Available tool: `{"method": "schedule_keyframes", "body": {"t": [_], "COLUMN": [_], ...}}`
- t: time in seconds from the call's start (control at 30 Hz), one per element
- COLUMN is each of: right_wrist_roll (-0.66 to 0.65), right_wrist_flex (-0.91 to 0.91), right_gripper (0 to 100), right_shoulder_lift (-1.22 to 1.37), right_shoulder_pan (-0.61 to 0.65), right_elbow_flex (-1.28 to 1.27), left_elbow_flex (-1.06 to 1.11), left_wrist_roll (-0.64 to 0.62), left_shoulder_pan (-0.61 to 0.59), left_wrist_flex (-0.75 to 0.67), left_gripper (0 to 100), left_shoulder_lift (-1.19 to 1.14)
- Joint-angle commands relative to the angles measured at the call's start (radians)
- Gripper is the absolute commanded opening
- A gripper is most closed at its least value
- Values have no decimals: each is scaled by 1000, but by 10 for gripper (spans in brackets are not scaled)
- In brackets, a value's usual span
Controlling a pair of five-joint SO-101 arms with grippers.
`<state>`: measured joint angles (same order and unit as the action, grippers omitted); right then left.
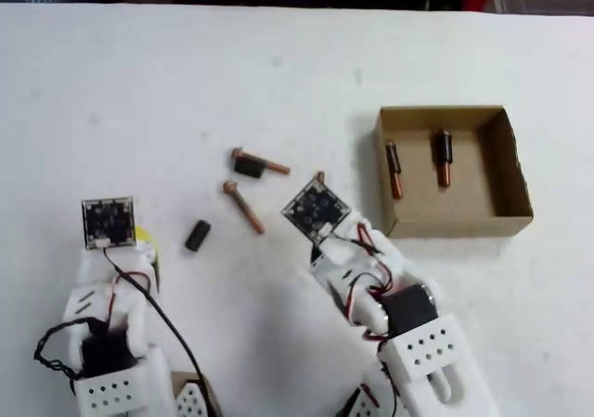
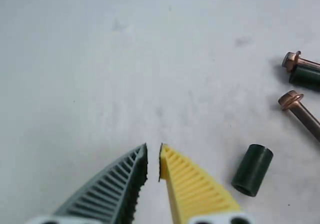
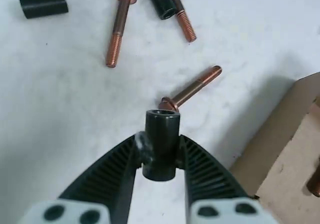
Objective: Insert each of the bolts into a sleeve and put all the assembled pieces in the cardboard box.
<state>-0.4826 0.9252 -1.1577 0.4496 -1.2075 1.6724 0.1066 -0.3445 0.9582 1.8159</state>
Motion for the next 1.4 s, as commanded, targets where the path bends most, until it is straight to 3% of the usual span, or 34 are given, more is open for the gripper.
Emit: {"method": "schedule_keyframes", "body": {"t": [0.0, 0.13, 0.37, 0.73, 0.9, 1.03, 1.2, 1.37], "right_wrist_roll": [-21, -18, -14, -20, -21, -21, -25, -110], "right_wrist_flex": [-53, -122, -47, -44, -41, -39, -38, -15], "right_gripper": [45, 43, 45, 45, 55, 143, 132, 166], "right_shoulder_lift": [48, 240, 676, 1153, 1256, 1293, 1302, 1308], "right_shoulder_pan": [-61, -108, -124, -259, -257, -257, -257, -257], "right_elbow_flex": [9, 71, 394, 752, 809, 815, 815, 815], "left_elbow_flex": [-8, -6, 9, 9, 9, 9, 9, 11], "left_wrist_roll": [9, 9, 11, 11, 11, 11, 11, 11], "left_shoulder_pan": [13, 13, 13, 12, 12, 10, 8, 8], "left_wrist_flex": [-25, -25, -25, -25, -25, -25, -25, -23], "left_gripper": [82, 82, 82, 82, 82, 82, 82, 82], "left_shoulder_lift": [8, 8, 8, 8, 8, 8, 8, 8]}}
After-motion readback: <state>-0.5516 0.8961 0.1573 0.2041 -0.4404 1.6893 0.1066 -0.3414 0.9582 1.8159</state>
